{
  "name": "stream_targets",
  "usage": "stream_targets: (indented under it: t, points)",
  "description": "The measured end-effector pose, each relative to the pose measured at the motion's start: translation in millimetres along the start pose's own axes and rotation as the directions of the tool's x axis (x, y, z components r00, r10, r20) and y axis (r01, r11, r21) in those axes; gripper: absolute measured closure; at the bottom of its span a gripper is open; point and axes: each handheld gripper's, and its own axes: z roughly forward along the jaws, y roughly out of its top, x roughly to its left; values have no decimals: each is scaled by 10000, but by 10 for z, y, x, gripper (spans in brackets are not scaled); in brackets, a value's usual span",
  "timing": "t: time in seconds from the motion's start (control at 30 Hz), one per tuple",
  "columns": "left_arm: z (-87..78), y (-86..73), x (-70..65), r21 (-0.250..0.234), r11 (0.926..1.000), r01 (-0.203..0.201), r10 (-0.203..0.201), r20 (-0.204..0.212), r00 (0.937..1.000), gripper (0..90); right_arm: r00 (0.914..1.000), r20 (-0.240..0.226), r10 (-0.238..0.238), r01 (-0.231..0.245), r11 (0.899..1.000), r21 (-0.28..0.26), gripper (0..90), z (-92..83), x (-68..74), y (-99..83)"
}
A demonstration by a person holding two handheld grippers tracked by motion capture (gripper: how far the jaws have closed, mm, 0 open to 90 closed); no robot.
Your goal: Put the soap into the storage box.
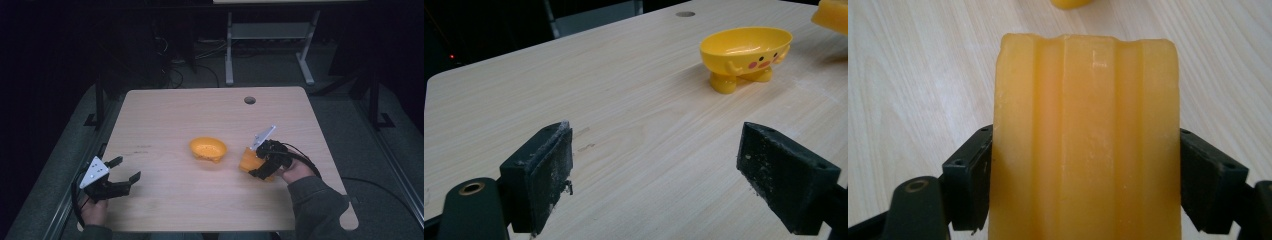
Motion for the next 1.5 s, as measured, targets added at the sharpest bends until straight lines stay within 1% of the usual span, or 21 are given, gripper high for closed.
stream_targets:
  t: [0.03, 0.07, 0.1, 0.23, 0.33, 0.47, 0.57, 0.67, 1.07, 1.2, 1.37, 1.5]
  points:
    - [-1, 0, 0, -2, 10000, -14, 14, -2, 10000, 139, 9999, -1, -118, 118, 9999, 24, 205, 12, -2, 44]
    - [-1, 0, 0, -2, 10000, -14, 14, -2, 10000, 139, 9999, -1, -118, 118, 9999, 24, 205, 12, -2, 44]
    - [-3, 0, 0, 0, 10000, -11, 11, -3, 10000, 139, 9998, -57, -205, 205, 9998, 27, 205, 18, -3, 88]
    - [-5, -1, 2, -28, 10000, 45, -45, -9, 10000, 139, 9997, -132, -220, 219, 9997, -74, 205, 19, -15, 136]
    - [-7, 0, 4, -18, 10000, 44, -44, -7, 10000, 139, 9994, -68, -331, 331, 9995, 20, 205, 24, -31, 187]
    - [-6, 1, 1, -32, 10000, 20, -20, -10, 10000, 139, 9994, -86, -327, 326, 9995, -14, 205, 23, -36, 217]
    - [-6, 1, 0, -5, 10000, 6, -6, -4, 10000, 139, 9990, -49, -455, 455, 9990, 17, 205, 34, -42, 263]
    - [-6, 2, 1, -11, 10000, 0, 0, -2, 10000, 139, 9992, -77, -389, 388, 9992, -28, 205, 41, -42, 277]
    - [-5, 4, 1, 14, 10000, -89, 89, -25, 10000, 139, 9991, -112, -403, 403, 9992, -23, 205, 59, -56, 284]
    - [-5, 3, 2, 1, 10000, -68, 68, -21, 10000, 139, 9987, -99, -490, 491, 9988, 68, 205, 57, -52, 332]
    - [-7, 2, 1, 12, 10000, -29, 29, -26, 10000, 139, 9975, -91, -696, 697, 9975, 92, 205, 52, -59, 407]
    - [-9, 1, 2, -26, 10000, -19, 18, -52, 10000, 139, 9972, -98, -743, 743, 9972, 46, 205, 68, -57, 432]
